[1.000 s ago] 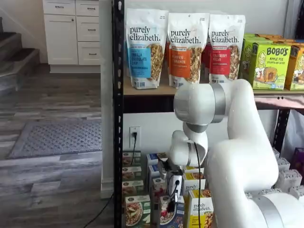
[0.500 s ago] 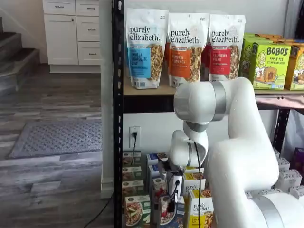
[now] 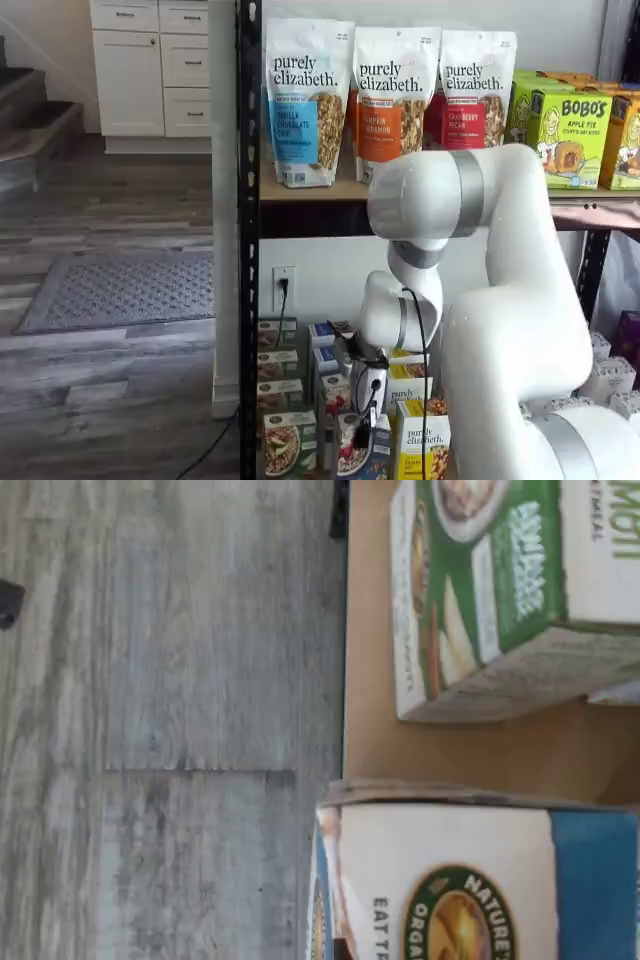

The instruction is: Pick up the blue and white box that is on the bottom shelf, the second box from the left

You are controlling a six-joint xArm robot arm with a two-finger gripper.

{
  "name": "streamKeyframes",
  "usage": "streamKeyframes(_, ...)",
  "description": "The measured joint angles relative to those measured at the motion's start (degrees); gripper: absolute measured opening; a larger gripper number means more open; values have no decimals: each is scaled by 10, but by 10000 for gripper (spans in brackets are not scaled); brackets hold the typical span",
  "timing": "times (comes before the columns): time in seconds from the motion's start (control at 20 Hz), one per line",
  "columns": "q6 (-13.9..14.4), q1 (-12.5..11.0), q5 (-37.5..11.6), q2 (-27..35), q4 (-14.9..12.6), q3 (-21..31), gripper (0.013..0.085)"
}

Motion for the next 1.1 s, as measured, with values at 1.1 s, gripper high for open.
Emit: streamKeyframes(1.1,60,41,-13,-228,-24,255,450)
